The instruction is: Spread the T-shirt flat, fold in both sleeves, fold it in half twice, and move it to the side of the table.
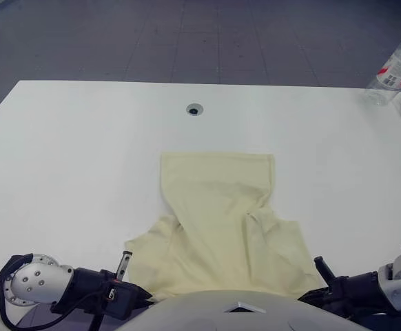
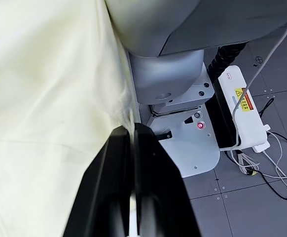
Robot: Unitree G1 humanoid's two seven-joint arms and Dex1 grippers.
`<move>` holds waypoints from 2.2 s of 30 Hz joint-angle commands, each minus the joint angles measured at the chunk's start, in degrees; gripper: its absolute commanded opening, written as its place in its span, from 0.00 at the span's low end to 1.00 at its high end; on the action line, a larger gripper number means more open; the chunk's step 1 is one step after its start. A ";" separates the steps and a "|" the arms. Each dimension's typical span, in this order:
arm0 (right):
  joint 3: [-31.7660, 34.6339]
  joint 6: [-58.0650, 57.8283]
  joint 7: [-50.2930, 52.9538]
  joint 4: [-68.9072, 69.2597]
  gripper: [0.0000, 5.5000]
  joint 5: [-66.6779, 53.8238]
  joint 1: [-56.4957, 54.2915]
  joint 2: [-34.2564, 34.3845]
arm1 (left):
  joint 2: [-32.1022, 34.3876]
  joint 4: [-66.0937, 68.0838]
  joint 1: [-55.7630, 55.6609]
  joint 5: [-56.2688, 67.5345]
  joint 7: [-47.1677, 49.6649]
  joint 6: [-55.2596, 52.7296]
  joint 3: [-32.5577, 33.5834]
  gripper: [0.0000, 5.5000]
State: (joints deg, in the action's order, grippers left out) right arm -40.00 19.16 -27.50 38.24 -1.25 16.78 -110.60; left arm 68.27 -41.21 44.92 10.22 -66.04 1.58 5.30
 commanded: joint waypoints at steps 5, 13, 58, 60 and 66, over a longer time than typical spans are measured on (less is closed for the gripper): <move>5.24 2.94 -1.61 -2.25 0.31 -11.96 0.36 0.89 | -4.76 0.16 -5.44 4.70 1.63 -3.49 1.99 0.25; 15.99 5.60 -7.23 -11.89 0.58 -34.47 -6.19 7.24 | -9.74 -5.20 -4.16 22.25 -1.04 -7.83 10.22 0.53; 24.55 -15.10 -32.09 -44.24 0.98 -0.25 -17.00 46.36 | -25.21 29.75 -27.74 -20.65 35.21 -8.35 -16.43 0.98; 26.11 -16.34 -33.19 -42.43 0.98 -2.28 -16.57 46.71 | -25.59 29.03 -27.78 -20.30 35.44 -8.29 -16.62 0.98; 32.31 -18.12 -37.19 -33.17 0.98 -10.28 -12.98 45.98 | -26.07 26.46 -27.43 -18.40 34.26 -6.96 -16.46 0.98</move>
State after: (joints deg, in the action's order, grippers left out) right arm -10.25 1.40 -63.24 1.48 -9.09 2.47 -64.32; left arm 42.01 -16.14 15.01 -6.77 -29.59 -3.08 -9.49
